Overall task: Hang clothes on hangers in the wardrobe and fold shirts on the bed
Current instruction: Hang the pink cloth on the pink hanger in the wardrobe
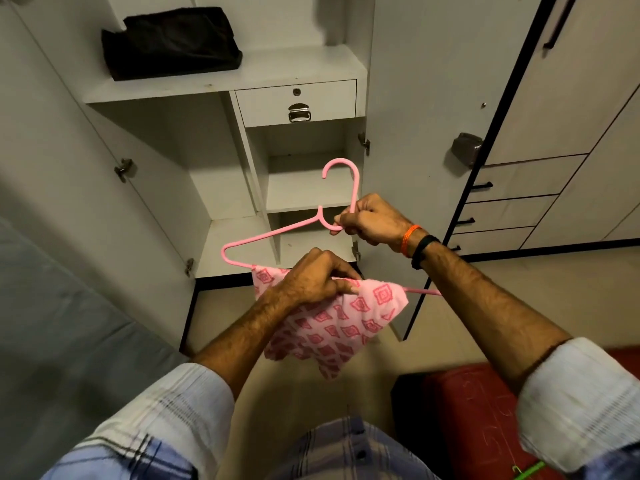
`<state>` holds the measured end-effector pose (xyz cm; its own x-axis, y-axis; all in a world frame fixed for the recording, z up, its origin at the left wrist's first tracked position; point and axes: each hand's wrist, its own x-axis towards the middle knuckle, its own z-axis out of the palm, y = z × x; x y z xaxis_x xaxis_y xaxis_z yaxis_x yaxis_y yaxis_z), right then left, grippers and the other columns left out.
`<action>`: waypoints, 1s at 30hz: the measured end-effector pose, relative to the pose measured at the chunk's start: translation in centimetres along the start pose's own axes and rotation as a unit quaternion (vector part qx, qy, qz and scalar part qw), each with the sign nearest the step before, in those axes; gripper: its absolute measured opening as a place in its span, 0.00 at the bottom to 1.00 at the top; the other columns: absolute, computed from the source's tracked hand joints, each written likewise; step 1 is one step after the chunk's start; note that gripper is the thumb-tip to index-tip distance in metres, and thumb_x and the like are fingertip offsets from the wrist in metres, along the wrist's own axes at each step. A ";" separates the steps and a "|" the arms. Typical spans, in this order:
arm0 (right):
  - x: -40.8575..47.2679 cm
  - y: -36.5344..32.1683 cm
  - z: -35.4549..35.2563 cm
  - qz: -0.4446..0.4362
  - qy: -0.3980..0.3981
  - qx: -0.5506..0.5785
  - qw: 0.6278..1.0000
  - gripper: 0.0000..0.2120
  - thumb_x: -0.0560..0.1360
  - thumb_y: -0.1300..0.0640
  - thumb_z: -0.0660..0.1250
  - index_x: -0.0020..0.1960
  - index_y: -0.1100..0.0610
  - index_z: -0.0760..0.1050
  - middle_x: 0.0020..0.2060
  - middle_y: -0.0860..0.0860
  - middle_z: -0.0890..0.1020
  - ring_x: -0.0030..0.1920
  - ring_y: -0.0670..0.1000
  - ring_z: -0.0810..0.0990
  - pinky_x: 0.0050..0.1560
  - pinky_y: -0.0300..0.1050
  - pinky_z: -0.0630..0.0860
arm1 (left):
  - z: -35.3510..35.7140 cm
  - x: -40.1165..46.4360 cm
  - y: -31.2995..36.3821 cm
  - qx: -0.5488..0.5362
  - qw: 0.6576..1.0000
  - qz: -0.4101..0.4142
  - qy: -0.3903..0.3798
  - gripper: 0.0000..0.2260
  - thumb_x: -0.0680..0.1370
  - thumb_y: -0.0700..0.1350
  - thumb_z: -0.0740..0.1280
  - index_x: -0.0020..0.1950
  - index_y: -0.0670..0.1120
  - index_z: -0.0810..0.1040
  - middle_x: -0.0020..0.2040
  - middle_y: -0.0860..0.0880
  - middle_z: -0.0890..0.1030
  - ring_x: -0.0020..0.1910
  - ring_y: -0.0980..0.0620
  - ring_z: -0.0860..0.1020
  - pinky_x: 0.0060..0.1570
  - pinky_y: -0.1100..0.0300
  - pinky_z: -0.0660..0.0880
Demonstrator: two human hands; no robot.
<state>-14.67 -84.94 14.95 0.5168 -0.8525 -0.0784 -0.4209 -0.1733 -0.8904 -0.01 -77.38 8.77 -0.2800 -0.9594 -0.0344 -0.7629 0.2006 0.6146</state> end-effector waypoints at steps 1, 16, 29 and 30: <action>0.0 0.0 -0.1 0.000 -0.002 0.003 1.000 0.14 0.79 0.58 0.66 0.40 0.65 0.83 0.22 0.45 0.74 0.22 0.44 0.64 0.22 0.37 0.61 | 0.2 0.1 0.0 -0.006 1.000 -0.010 0.018 0.11 0.73 0.52 0.76 0.54 0.51 0.86 0.48 0.54 0.86 0.45 0.58 0.83 0.53 0.56 0.80; 0.3 0.4 -0.4 0.006 0.004 -0.003 1.000 0.15 0.79 0.57 0.66 0.44 0.68 0.82 0.25 0.49 0.73 0.23 0.46 0.64 0.22 0.37 0.61 | -0.9 0.2 -1.2 0.074 0.992 -0.105 0.013 0.19 0.73 0.65 0.69 0.51 0.52 0.86 0.44 0.54 0.85 0.44 0.56 0.81 0.47 0.56 0.79; 0.8 0.3 -1.1 0.010 -0.007 -0.012 1.000 0.14 0.79 0.57 0.66 0.45 0.67 0.82 0.27 0.50 0.74 0.23 0.44 0.65 0.22 0.35 0.62 | -5.8 -3.5 -5.1 0.110 0.987 -0.118 0.017 0.12 0.74 0.49 0.75 0.55 0.48 0.85 0.48 0.53 0.86 0.47 0.56 0.82 0.50 0.57 0.81; 0.8 0.4 -1.1 0.009 -0.008 -0.013 1.000 0.14 0.79 0.57 0.66 0.45 0.67 0.82 0.27 0.50 0.74 0.24 0.45 0.65 0.22 0.35 0.62 | -5.8 -3.5 -5.0 0.106 0.987 -0.111 0.038 0.10 0.74 0.48 0.75 0.54 0.48 0.86 0.47 0.53 0.86 0.45 0.56 0.82 0.49 0.57 0.81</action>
<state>-15.21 -86.24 15.02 0.5202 -0.8480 -0.1019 -0.4502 -0.1709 -0.8764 8.14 -76.12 10.38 -0.0532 -0.9949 -0.0858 -0.9074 0.0123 0.4201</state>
